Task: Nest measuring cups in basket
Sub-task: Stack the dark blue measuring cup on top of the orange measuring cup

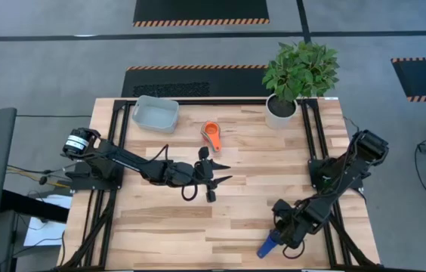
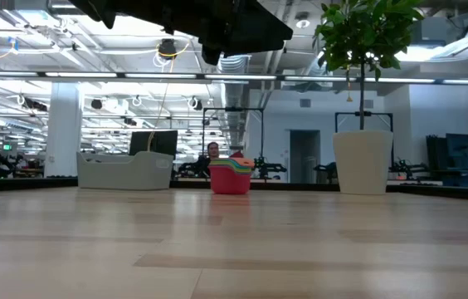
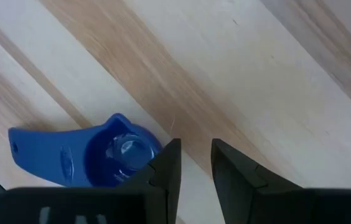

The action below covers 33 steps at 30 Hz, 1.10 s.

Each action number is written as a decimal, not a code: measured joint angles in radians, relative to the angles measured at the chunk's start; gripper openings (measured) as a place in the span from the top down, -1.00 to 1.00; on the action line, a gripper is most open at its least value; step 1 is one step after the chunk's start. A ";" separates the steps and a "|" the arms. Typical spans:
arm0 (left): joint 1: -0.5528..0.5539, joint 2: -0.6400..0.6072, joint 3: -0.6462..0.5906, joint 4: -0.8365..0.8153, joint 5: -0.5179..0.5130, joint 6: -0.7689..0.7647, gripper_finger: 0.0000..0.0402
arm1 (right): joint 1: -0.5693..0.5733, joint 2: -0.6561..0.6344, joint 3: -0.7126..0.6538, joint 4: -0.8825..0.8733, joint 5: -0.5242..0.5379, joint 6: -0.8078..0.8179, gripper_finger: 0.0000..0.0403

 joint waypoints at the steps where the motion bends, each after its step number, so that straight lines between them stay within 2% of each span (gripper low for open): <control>1: 0.000 0.000 0.000 -0.002 0.000 -0.009 0.34 | 0.005 0.000 0.000 0.000 0.001 0.003 0.42; 4: 0.000 0.000 0.000 -0.007 0.000 -0.028 0.34 | 0.019 0.000 0.000 -0.008 -0.001 0.018 0.34; 9: 0.000 0.000 0.000 -0.013 0.001 -0.050 0.34 | 0.049 -0.003 0.000 -0.006 -0.013 0.051 0.09; 15: 0.000 0.000 0.000 -0.024 0.001 -0.053 0.34 | 0.093 -0.003 0.000 0.004 -0.123 0.141 -0.16; 21: 0.000 0.000 0.000 -0.029 0.001 -0.054 0.34 | 0.134 -0.003 0.000 0.046 -0.122 0.228 -0.19; 26: 0.000 0.000 0.000 -0.029 0.001 -0.054 0.34 | 0.133 0.012 0.000 0.052 -0.036 0.235 -0.15; 33: 0.000 0.000 0.000 -0.028 0.001 -0.049 0.34 | 0.094 0.075 0.005 0.065 -0.121 0.176 -0.10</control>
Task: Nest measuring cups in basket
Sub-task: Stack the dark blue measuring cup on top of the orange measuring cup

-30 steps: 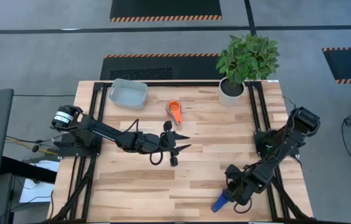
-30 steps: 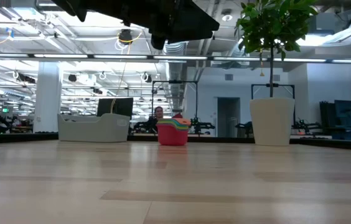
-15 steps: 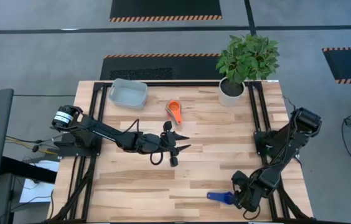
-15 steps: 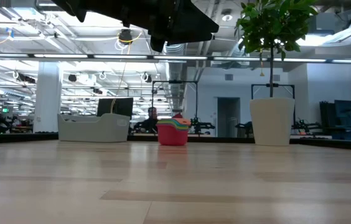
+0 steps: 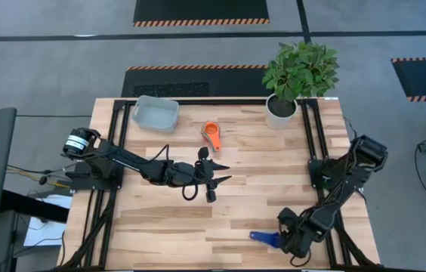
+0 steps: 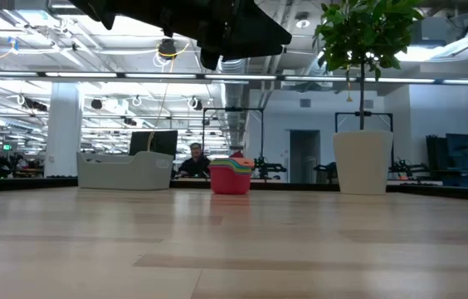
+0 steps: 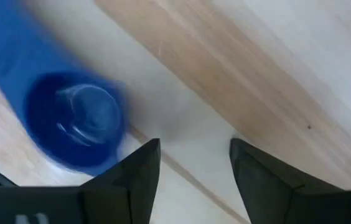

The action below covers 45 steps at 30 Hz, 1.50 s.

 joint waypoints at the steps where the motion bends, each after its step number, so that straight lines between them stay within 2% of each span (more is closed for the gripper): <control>1: 0.000 0.000 0.000 0.000 0.000 0.000 0.34 | -0.005 0.001 0.001 -0.005 -0.006 0.001 -0.09; 3: 0.000 0.000 0.000 0.001 -0.001 0.001 0.34 | -0.015 -0.001 0.000 -0.022 0.004 0.000 -0.07; 11: 0.002 0.000 0.000 0.002 -0.001 0.003 0.34 | -0.056 -0.049 -0.007 -0.171 0.167 -0.053 0.05; 18: 0.002 0.000 0.000 -0.012 -0.001 0.003 0.34 | -0.046 -0.051 0.016 -0.134 0.133 -0.081 0.15; 22: 0.003 0.000 0.000 -0.024 -0.002 -0.002 0.34 | -0.034 -0.051 0.054 -0.102 0.157 -0.118 0.16; 28: 0.002 0.000 0.000 -0.027 -0.002 -0.009 0.34 | -0.038 -0.024 0.061 0.059 0.177 -0.230 0.14; 33: 0.001 0.000 0.000 -0.028 -0.002 -0.010 0.34 | -0.051 0.018 0.060 0.043 0.174 -0.231 0.20; 39: 0.001 0.000 0.000 -0.027 -0.003 0.003 0.34 | -0.051 0.040 0.060 0.021 0.167 -0.288 0.44; 45: 0.001 0.000 0.000 -0.090 -0.001 -0.029 0.34 | -0.079 0.035 0.060 0.018 0.163 -0.538 0.88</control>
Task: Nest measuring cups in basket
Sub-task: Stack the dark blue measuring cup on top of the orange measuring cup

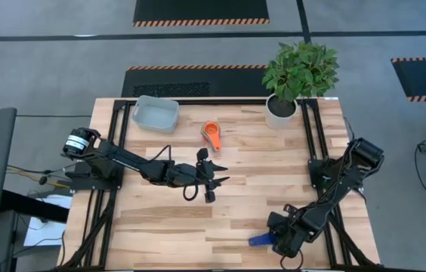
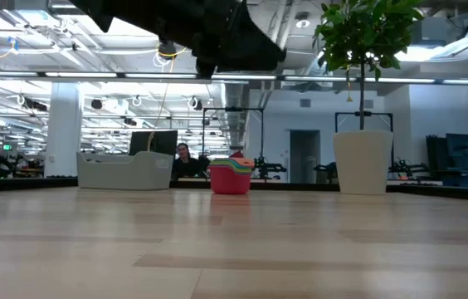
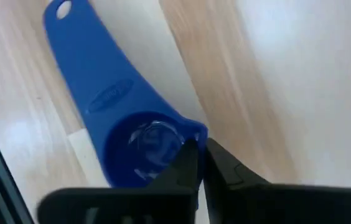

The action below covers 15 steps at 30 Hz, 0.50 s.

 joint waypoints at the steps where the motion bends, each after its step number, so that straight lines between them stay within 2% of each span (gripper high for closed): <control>1: -0.001 0.000 0.000 -0.021 0.000 -0.019 0.34 | -0.014 -0.003 0.001 -0.004 0.008 -0.061 0.92; 6: -0.027 0.000 0.000 -0.121 -0.021 -0.128 0.34 | -0.134 -0.003 0.001 -0.006 0.075 -0.464 0.85; 11: -0.112 -0.031 0.000 -0.216 -0.288 -0.180 0.34 | -0.348 -0.003 0.001 0.064 0.105 -0.895 0.90; 15: -0.166 -0.097 0.000 -0.295 -0.424 -0.199 0.34 | -0.518 0.001 0.001 0.247 0.058 -1.203 0.95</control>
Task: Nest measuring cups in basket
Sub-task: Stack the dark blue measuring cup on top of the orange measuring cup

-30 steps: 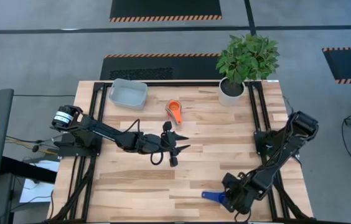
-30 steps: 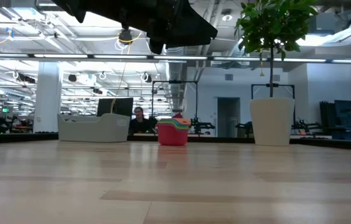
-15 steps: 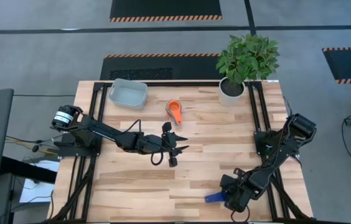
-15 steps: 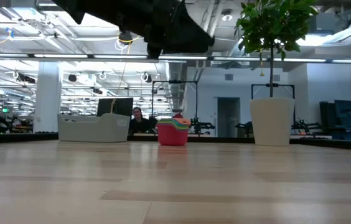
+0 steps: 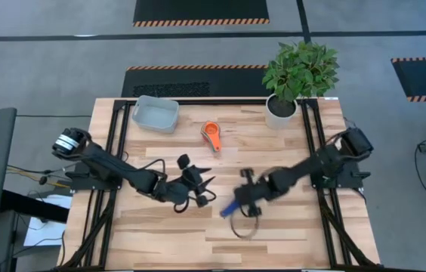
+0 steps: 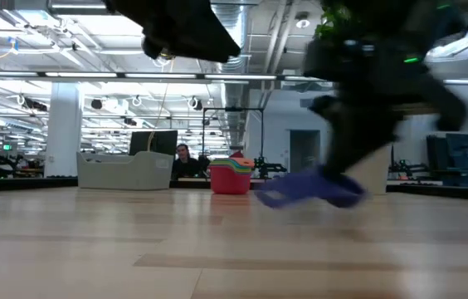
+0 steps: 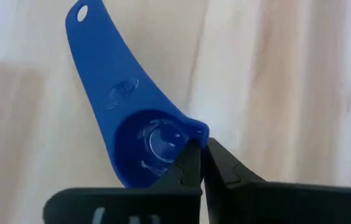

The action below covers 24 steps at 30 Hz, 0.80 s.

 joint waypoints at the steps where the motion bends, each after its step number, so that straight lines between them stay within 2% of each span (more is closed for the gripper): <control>1: -0.009 -0.012 0.000 -0.016 -0.024 -0.010 0.34 | -0.037 0.003 0.000 0.049 -0.024 -0.072 0.95; 6: -0.041 -0.037 0.001 -0.090 -0.050 -0.110 0.34 | -0.180 0.024 0.012 0.223 -0.161 -0.352 0.91; 9: -0.049 -0.014 0.002 -0.119 -0.049 -0.201 0.34 | -0.231 0.057 0.059 0.217 -0.199 -0.426 0.92; 13: -0.048 0.033 0.000 -0.127 -0.022 -0.292 0.34 | -0.244 0.124 0.132 0.213 -0.212 -0.470 0.90; 16: -0.048 0.071 0.000 -0.128 0.018 -0.352 0.34 | -0.236 0.177 0.175 0.213 -0.185 -0.481 0.85; 20: -0.055 0.098 0.000 -0.137 0.068 -0.438 0.34 | -0.217 0.202 0.208 0.199 -0.073 -0.488 0.88; 24: -0.061 0.103 0.000 -0.184 0.134 -0.531 0.34 | -0.202 0.187 0.232 0.143 -0.052 -0.486 0.92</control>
